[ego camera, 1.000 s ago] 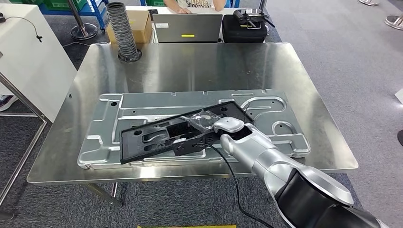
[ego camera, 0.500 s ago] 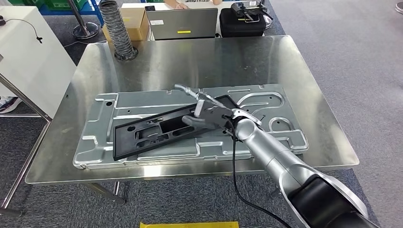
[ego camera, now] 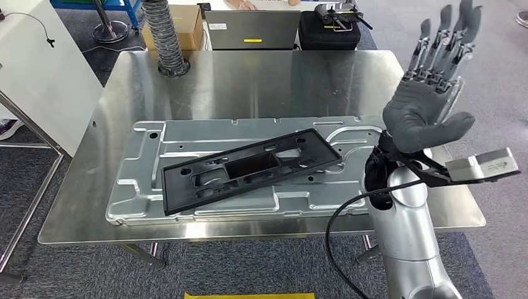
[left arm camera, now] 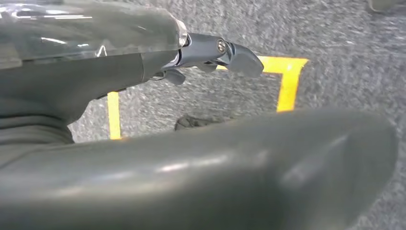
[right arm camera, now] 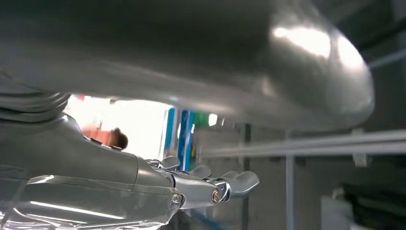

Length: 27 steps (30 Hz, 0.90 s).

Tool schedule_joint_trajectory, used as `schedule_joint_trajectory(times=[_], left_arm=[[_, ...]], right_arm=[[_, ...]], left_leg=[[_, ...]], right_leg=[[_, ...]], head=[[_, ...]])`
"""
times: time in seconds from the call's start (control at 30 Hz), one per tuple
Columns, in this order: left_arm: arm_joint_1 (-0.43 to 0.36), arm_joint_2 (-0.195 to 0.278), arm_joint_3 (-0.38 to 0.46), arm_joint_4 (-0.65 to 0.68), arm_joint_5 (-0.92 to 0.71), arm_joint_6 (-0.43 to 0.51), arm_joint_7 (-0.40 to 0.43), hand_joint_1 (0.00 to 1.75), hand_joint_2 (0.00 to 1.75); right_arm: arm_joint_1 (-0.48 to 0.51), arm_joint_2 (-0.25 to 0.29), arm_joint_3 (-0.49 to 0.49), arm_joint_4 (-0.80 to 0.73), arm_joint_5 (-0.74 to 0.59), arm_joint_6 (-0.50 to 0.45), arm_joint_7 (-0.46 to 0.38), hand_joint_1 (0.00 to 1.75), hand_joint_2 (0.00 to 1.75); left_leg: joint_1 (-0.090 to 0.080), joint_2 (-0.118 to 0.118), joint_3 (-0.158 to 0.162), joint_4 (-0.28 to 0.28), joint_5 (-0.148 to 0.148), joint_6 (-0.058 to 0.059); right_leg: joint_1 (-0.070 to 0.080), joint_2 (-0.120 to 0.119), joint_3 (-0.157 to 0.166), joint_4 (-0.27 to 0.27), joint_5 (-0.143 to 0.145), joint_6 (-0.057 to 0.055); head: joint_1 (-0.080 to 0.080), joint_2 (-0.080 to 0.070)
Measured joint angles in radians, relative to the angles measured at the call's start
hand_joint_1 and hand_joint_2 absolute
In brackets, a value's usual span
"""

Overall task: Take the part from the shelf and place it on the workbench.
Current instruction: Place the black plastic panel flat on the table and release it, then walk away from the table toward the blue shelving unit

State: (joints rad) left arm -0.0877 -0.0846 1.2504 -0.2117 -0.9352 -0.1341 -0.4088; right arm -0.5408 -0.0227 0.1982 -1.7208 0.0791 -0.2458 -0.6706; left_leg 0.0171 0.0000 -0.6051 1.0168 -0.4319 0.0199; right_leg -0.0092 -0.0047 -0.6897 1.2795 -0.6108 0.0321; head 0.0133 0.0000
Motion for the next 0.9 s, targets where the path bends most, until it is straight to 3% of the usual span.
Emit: schedule_joint_trajectory(times=[0.03,0.07,0.13,0.2,0.23,0.33,0.4,0.5,0.53,0.57,0.6,0.7,0.73,0.83,0.87,0.9], left_arm=[[0.0,0.0,0.0,0.0,0.0,-0.006,-0.004,0.0,0.0],[0.001,0.0,0.0,0.0,0.0,-0.011,-0.007,0.0,0.0],[0.003,-0.001,0.0,0.0,-0.006,-0.018,-0.01,0.0,0.0],[0.004,-0.002,0.002,0.0,-0.015,-0.02,-0.01,0.0,0.0],[0.003,-0.002,0.004,0.0,-0.019,-0.02,-0.007,0.0,0.0],[0.003,-0.002,0.01,0.0,-0.023,-0.02,0.001,0.0,0.0],[0.003,0.0,0.013,0.0,-0.024,-0.02,0.002,0.0,0.0],[0.003,0.0,0.018,0.0,-0.021,-0.02,0.007,0.0,0.0],[0.004,0.0,0.02,0.0,-0.019,-0.02,0.009,0.0,0.0],[0.004,0.001,0.021,0.0,-0.017,-0.02,0.01,0.0,0.0],[0.005,0.001,0.022,0.0,-0.015,-0.021,0.012,0.0,0.0],[0.002,0.004,0.023,0.0,-0.009,-0.021,0.018,0.0,0.0],[0.001,0.005,0.023,0.0,-0.008,-0.022,0.018,0.0,0.0],[0.004,0.005,0.023,0.0,-0.008,-0.022,0.016,0.0,0.0],[0.005,0.005,0.024,0.0,-0.009,-0.023,0.015,0.0,0.0],[0.006,0.005,0.024,0.0,-0.01,-0.025,0.014,0.0,0.0]], right_arm=[[0.034,0.0,-0.009,-0.041,0.05,-0.081,-0.009,0.0,0.0],[0.071,0.0,-0.017,-0.083,0.098,-0.165,-0.017,0.0,0.0],[0.138,-0.003,-0.032,-0.163,0.16,-0.296,-0.025,0.0,0.0],[0.19,-0.012,-0.043,-0.214,0.169,-0.361,-0.025,0.0,0.0],[0.216,-0.018,-0.048,-0.229,0.164,-0.379,-0.025,0.0,0.0],[0.276,-0.032,-0.062,-0.255,0.155,-0.402,-0.024,0.0,0.0],[0.296,-0.037,-0.068,-0.267,0.154,-0.404,-0.024,0.0,0.0],[0.333,-0.037,-0.08,-0.269,0.161,-0.405,-0.016,0.0,0.0],[0.349,-0.037,-0.086,-0.267,0.163,-0.404,-0.014,0.0,0.0],[0.365,-0.037,-0.094,-0.266,0.161,-0.403,-0.016,0.0,0.0],[0.381,-0.037,-0.102,-0.266,0.154,-0.404,-0.019,0.0,0.0],[0.417,-0.038,-0.121,-0.266,0.13,-0.411,-0.024,0.0,0.0],[0.428,-0.039,-0.128,-0.266,0.126,-0.416,-0.024,0.0,0.0],[0.469,-0.043,-0.147,-0.266,0.118,-0.434,-0.024,0.0,0.0],[0.486,-0.043,-0.154,-0.266,0.114,-0.439,-0.024,0.0,0.0],[0.506,-0.043,-0.162,-0.265,0.109,-0.442,-0.024,0.0,0.0]], left_leg=[[0.0,-0.002,0.002,0.0,-0.001,0.001],[0.0,-0.004,0.005,0.001,-0.002,0.002],[-0.001,-0.008,0.011,0.001,-0.005,0.0],[-0.005,-0.009,0.014,0.003,-0.009,-0.007],[-0.006,-0.009,0.014,0.004,-0.01,-0.011],[-0.006,-0.006,0.016,0.002,-0.011,-0.027],[-0.006,-0.006,0.003,0.039,-0.048,-0.035],[-0.005,-0.006,-0.059,0.219,-0.162,-0.043],[-0.005,-0.005,-0.071,0.265,-0.182,-0.045],[-0.005,-0.005,-0.064,0.272,-0.182,-0.045],[-0.005,-0.005,-0.038,0.24,-0.165,-0.044],[-0.007,-0.006,0.087,0.039,-0.1,-0.032],[-0.01,-0.006,0.108,0.0,-0.091,-0.027],[-0.014,-0.006,0.108,-0.02,-0.075,-0.011],[-0.012,-0.004,0.106,-0.024,-0.066,-0.006],[-0.009,-0.002,0.1,-0.027,-0.056,0.0]], right_leg=[[-0.001,0.0,-0.02,0.033,-0.001,0.0],[-0.002,0.0,-0.023,0.03,0.016,-0.001],[-0.002,0.0,0.028,-0.094,0.096,-0.009],[0.004,0.0,0.084,-0.225,0.153,-0.019],[0.007,0.001,0.095,-0.254,0.162,-0.022],[0.007,0.003,0.095,-0.264,0.167,-0.031],[0.001,0.003,0.094,-0.274,0.177,-0.043],[0.003,-0.001,0.083,-0.278,0.189,-0.054],[0.004,-0.002,0.078,-0.277,0.193,-0.055],[0.005,-0.003,0.073,-0.276,0.197,-0.055],[0.006,-0.002,0.068,-0.274,0.2,-0.054],[0.009,-0.001,0.053,-0.265,0.21,-0.045],[0.009,-0.001,0.05,-0.262,0.214,-0.04],[0.007,0.0,0.046,-0.264,0.228,-0.021],[0.006,0.002,0.043,-0.259,0.221,-0.015],[0.004,0.003,0.034,-0.239,0.196,-0.008]], head=[[0.0,0.0],[0.001,0.0],[0.001,0.0],[0.0,0.0],[0.0,0.0],[0.0,0.0],[-0.002,0.0],[-0.006,0.0],[-0.006,0.0],[-0.006,0.0],[-0.007,0.0],[-0.006,0.0],[-0.006,0.0],[-0.005,0.0],[-0.005,0.0],[-0.004,0.0]])
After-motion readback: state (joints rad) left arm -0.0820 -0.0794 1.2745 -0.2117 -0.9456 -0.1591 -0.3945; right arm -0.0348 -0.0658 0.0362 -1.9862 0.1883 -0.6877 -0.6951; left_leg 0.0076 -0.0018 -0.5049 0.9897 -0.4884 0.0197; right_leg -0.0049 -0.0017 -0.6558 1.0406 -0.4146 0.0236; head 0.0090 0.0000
